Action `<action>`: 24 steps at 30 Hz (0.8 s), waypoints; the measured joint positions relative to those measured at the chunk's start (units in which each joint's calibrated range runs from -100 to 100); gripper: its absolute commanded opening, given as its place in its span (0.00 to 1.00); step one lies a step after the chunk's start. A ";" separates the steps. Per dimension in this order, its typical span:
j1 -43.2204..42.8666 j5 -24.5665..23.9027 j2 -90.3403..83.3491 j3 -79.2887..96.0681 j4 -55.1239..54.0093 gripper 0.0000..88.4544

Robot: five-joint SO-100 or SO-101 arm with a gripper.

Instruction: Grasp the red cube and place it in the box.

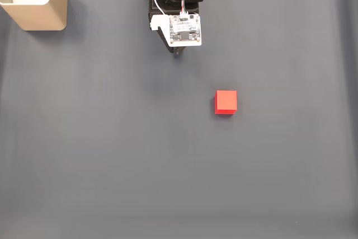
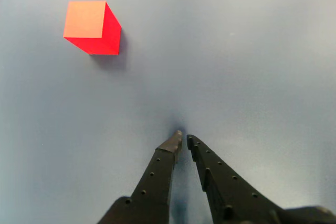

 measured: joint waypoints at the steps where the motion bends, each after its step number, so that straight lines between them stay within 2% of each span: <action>1: 0.00 0.00 0.00 0.00 0.00 0.01; 18: 0.22 0.00 0.00 0.00 0.00 0.00; 24: 0.30 -0.15 0.17 0.00 -3.82 0.00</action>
